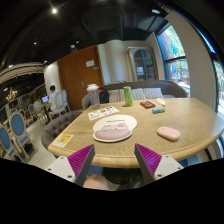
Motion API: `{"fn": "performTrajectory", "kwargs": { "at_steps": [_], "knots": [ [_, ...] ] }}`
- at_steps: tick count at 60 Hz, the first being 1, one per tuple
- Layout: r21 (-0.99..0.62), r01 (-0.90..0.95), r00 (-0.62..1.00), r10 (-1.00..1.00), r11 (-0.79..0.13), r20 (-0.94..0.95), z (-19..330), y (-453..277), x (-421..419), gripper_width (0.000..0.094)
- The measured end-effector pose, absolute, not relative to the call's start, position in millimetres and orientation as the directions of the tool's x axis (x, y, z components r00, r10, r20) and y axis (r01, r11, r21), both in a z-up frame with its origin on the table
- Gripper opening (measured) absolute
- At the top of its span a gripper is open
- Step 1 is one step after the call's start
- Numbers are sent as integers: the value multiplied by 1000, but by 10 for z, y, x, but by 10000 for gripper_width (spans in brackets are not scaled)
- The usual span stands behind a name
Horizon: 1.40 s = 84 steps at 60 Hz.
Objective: Arrange mouse
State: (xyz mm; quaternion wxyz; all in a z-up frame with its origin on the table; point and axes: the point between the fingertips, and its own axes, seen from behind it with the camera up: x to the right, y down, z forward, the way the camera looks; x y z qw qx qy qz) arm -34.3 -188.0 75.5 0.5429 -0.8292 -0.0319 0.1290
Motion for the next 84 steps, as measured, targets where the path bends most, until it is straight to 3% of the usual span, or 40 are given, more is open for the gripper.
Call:
{"fn": "performTrajectory", "kwargs": {
  "at_steps": [28, 51, 69, 77, 84],
  "knots": [
    [-907, -69, 993, 55, -416, -100, 566, -1591, 416, 837],
    [-884, -11, 998, -60, -468, 20, 22, -1100, 1552, 827],
    [-902, -64, 994, -107, -427, -19, -71, -564, 1933, 826],
    [-901, -65, 994, -110, -428, -19, -83, -346, 1948, 811],
    [-897, -67, 994, -108, -437, -21, -88, -209, 1965, 725]
  ]
}}
